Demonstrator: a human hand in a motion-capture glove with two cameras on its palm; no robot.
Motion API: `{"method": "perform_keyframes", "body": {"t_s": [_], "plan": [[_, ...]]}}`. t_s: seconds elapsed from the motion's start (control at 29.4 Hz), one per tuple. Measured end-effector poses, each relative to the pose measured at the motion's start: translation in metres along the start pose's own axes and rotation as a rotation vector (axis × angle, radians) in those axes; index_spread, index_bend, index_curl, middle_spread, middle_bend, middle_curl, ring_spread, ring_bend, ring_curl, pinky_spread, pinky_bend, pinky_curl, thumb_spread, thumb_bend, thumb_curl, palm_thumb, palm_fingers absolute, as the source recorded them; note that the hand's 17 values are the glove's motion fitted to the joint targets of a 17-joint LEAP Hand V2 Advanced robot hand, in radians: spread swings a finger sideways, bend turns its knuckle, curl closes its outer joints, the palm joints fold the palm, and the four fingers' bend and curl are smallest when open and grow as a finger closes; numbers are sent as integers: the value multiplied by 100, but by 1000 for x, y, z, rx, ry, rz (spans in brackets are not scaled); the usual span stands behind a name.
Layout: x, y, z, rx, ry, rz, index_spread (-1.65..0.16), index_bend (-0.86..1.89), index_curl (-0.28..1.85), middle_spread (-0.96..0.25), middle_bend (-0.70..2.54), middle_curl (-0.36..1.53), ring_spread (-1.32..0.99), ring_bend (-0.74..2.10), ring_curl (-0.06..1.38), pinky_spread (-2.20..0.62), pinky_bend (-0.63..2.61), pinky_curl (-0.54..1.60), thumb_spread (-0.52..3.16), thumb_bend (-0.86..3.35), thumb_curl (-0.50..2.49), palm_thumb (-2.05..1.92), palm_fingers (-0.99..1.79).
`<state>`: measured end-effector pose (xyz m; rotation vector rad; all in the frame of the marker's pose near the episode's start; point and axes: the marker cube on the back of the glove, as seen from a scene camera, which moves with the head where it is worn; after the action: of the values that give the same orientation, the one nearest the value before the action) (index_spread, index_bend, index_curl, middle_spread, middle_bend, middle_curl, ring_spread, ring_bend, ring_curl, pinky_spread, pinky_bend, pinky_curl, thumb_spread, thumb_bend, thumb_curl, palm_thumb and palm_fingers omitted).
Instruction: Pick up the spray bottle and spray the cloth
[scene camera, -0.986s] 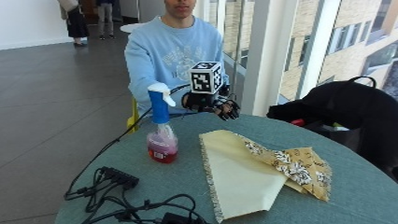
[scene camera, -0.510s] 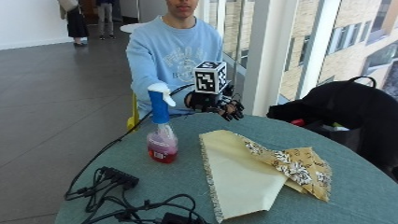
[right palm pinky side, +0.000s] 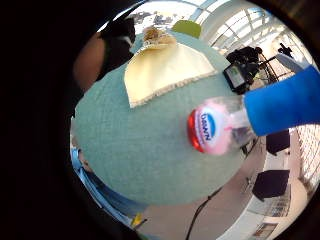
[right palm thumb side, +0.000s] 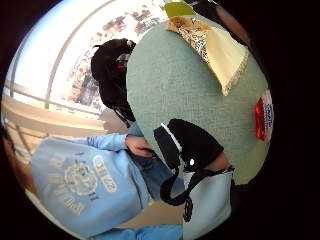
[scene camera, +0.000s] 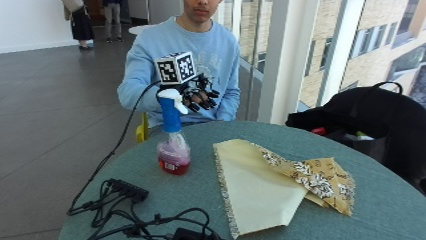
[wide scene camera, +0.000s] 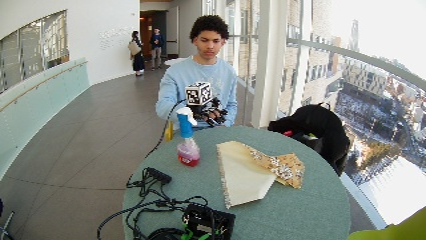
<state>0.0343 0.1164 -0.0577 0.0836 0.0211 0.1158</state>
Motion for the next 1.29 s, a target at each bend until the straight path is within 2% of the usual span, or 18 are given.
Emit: {"method": "perform_keyframes", "body": {"t_s": [0.2, 0.41, 0.65, 0.75, 0.85, 0.95, 1.29], "plan": [[36, 47, -32, 136, -53, 110, -43, 7, 20, -8, 29, 33, -2, 27, 28, 19, 36, 33, 110, 6, 24, 51, 45], [86, 85, -56, 336, -208, 303, -43, 8, 18, -8, 30, 34, -2, 31, 30, 19, 38, 34, 109, 1, 25, 50, 46], [158, 62, -36, 491, -628, 505, -41, 10, 18, -8, 35, 37, -3, 37, 31, 18, 35, 33, 105, -2, 26, 51, 55], [173, 43, -6, 438, -804, 483, -41, 9, 18, -8, 36, 37, -3, 37, 32, 18, 35, 34, 103, -2, 26, 51, 56], [178, 27, 21, 346, -891, 422, -40, 7, 17, -7, 37, 38, -3, 39, 33, 18, 37, 35, 101, -2, 27, 52, 54], [178, 8, 35, 312, -971, 422, -40, 7, 16, -7, 38, 38, -2, 39, 33, 18, 38, 35, 99, -2, 27, 53, 53], [178, -19, 53, 311, -1019, 439, -38, 8, 16, -8, 36, 38, -2, 46, 34, 18, 40, 36, 94, -3, 28, 52, 62]]}}
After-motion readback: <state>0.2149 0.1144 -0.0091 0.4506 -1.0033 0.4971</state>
